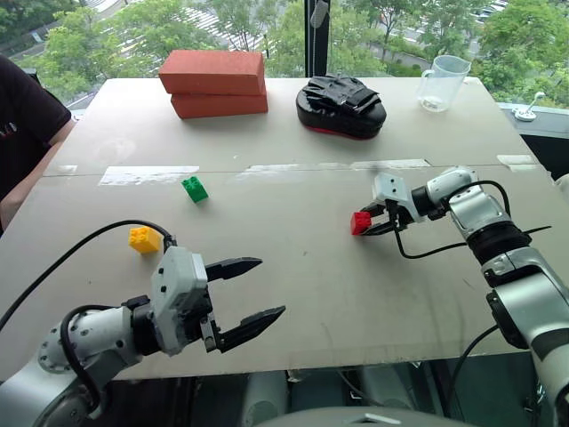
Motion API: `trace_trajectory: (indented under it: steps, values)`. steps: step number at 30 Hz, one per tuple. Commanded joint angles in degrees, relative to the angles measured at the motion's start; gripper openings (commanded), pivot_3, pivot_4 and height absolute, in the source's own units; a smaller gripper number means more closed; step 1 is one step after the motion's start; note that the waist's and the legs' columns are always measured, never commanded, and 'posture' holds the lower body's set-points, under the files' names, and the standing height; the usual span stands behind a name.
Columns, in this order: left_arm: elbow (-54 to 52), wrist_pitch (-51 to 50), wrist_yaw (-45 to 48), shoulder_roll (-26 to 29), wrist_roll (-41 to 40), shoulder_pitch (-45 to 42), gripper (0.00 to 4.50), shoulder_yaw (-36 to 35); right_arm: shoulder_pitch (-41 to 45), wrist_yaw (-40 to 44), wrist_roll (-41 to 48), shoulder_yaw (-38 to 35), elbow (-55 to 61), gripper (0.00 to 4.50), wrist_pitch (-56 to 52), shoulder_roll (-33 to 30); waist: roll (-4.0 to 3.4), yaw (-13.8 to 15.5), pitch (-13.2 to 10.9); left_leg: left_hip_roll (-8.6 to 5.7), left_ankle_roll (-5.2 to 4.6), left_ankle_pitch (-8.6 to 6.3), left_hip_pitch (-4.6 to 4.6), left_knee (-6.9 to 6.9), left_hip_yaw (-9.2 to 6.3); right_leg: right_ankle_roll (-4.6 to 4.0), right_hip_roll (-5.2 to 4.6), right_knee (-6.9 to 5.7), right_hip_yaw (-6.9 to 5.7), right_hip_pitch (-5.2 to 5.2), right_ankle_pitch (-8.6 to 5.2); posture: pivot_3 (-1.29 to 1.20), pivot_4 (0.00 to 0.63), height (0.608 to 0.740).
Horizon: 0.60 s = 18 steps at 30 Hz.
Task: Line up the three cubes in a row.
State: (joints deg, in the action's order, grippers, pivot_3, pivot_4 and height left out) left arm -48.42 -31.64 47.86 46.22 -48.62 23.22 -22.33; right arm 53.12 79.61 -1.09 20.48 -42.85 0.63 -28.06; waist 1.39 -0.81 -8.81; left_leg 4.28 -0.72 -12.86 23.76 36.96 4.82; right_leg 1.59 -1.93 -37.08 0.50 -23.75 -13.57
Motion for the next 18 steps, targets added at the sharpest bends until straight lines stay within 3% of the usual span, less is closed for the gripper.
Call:
trace_trajectory:
  steps: [1,11,17,18]
  values:
    - [-0.8,1.3,0.9,-0.1,-1.2,0.8,4.5,-3.1,2.2,-0.4,-0.1,-1.5,-0.1,1.29,1.5,0.2,0.0,0.0,0.0,0.0,0.0,0.0,0.0,0.0,0.0,0.0,0.0,0.0,0.0,0.0,0.0,0.0,0.15,0.74]
    - [-0.1,1.4,2.1,0.0,-0.6,1.7,4.5,-4.1,2.8,0.5,-1.0,-1.4,-1.6,1.29,1.7,0.7,0.0,0.0,0.0,0.0,0.0,0.0,0.0,0.0,0.01,0.0,0.0,0.0,-0.01,-0.01,0.0,0.0,0.15,0.74]
    - [-0.2,1.4,1.4,-0.4,-0.4,1.8,4.5,-4.2,3.4,1.0,-2.1,-1.0,-3.6,4.24,3.0,1.0,-0.01,0.0,0.0,0.0,0.0,0.0,0.0,0.0,0.01,0.0,0.0,0.0,0.0,-0.01,0.0,0.0,0.15,0.74]
    - [-0.2,1.4,1.3,-0.6,-0.4,1.9,4.5,-4.2,3.5,1.0,-2.2,-1.1,-3.8,4.39,3.3,1.1,-0.01,0.0,0.0,0.0,0.0,0.0,0.0,0.0,0.01,0.0,0.0,0.0,0.0,-0.01,0.0,0.0,0.15,0.74]
